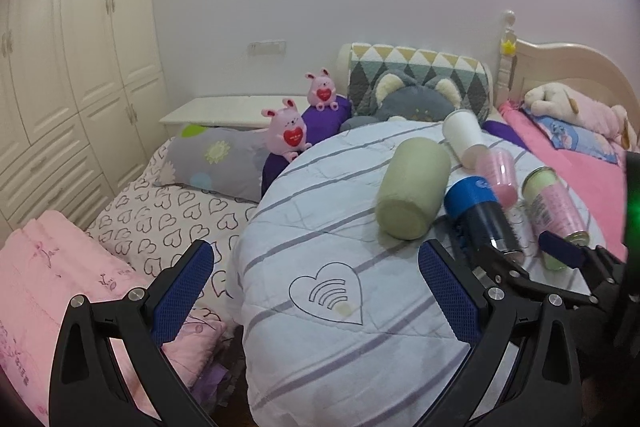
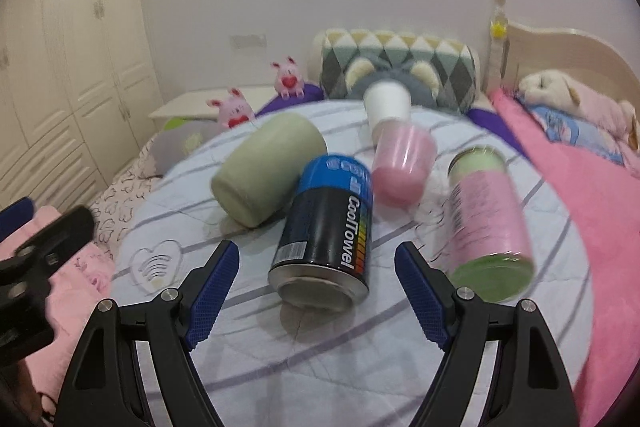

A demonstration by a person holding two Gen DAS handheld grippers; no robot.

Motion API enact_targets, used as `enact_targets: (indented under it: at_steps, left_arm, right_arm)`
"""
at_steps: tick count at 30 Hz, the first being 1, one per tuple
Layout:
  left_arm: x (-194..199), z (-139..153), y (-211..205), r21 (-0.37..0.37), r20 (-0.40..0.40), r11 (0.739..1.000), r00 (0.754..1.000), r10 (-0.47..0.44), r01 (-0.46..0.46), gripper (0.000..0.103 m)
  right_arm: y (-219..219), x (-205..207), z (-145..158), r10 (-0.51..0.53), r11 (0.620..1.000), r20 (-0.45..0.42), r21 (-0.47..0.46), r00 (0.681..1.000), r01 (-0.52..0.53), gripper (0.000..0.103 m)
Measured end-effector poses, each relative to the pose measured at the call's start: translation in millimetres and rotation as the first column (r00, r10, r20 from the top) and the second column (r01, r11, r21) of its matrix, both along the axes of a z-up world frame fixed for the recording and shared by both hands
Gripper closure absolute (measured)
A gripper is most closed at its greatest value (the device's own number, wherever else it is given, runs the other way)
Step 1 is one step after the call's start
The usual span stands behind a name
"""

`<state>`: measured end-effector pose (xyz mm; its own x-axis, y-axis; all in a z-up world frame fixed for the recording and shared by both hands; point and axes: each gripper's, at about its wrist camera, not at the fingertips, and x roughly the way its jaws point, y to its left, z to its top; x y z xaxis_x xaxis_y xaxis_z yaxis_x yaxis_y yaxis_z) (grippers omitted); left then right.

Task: Flip cup upright
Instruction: 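Move the left gripper down to the lying blue can and grasp it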

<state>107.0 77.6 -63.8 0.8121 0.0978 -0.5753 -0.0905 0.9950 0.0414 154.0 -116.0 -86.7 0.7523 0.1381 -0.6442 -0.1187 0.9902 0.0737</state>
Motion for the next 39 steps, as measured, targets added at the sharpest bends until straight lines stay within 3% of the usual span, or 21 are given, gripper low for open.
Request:
enact_targets:
  at_steps: [11,15,18,39]
  left_arm:
    - [23,-17,-3,0.0,-0.054,1.0,0.998,-0.023,0.023,0.0]
    - [24,-17,-7,0.003,-0.059,0.999,0.998,-0.032,0.032,0.0]
    - [22,-17,-10,0.006,-0.065,0.999,0.997,-0.035,0.036,0.0]
    - [-35,1,-41,0.016,-0.056,0.997,0.996,-0.068,0.069,0.0]
  right_arm:
    - [-10,35,-35,-0.016,0.996,-0.183,0.084,0.983,0.032,0.022]
    - [-11,33,-36,-0.015,0.995,-0.173,0.096,0.985,0.032,0.022]
    - [-10,32,-35,0.015,0.993,-0.169,0.115,0.985,0.004,0.032]
    - [-15,-34,-29,0.093,0.989,-0.197,0.131,0.976,-0.068,0.032]
